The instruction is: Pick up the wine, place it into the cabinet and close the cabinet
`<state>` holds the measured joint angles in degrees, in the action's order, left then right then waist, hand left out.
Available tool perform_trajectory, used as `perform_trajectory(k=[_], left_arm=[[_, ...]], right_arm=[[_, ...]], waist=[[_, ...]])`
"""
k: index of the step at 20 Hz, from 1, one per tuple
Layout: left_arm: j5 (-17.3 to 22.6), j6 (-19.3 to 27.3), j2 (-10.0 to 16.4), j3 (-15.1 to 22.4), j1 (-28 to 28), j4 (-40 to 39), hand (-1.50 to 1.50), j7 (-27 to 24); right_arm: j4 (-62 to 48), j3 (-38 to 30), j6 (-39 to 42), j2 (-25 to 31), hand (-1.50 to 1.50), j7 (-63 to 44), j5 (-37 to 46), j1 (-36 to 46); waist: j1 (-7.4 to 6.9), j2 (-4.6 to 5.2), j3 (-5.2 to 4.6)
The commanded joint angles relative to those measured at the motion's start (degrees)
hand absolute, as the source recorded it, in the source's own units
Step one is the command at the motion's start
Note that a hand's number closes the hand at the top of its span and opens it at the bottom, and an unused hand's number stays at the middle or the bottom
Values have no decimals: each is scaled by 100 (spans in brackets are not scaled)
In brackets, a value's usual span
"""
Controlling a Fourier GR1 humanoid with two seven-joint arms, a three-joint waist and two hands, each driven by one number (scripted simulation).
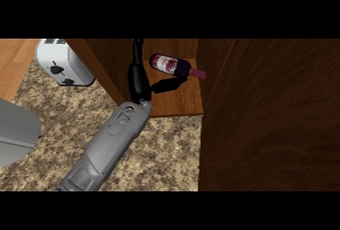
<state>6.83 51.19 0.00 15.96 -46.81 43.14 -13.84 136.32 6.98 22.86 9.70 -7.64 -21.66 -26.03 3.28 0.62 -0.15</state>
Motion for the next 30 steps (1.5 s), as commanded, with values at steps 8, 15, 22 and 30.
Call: perform_trajectory(k=[8, 15, 22, 30], left_arm=[[810, -525, 0, 620, 515, 918, -150, -366], [797, -845, 31, 1103, 1583, 2313, -150, -360], [798, -1059, 646, 1464, 2814, 4102, -150, 96], [722, -1503, 1705, 1313, 3859, 5572, -150, 255]], right_arm=[[907, 229, -308, -94, -150, -222, -1, -368], [939, 278, -795, -111, -150, -561, 170, 104], [1134, 477, -926, -39, -150, -625, 381, -109], [815, 336, -790, 131, -150, -368, 491, -47]], waist=[[-244, -80, 13], [-354, -94, 11], [-386, -119, 10], [-354, -88, 13]])
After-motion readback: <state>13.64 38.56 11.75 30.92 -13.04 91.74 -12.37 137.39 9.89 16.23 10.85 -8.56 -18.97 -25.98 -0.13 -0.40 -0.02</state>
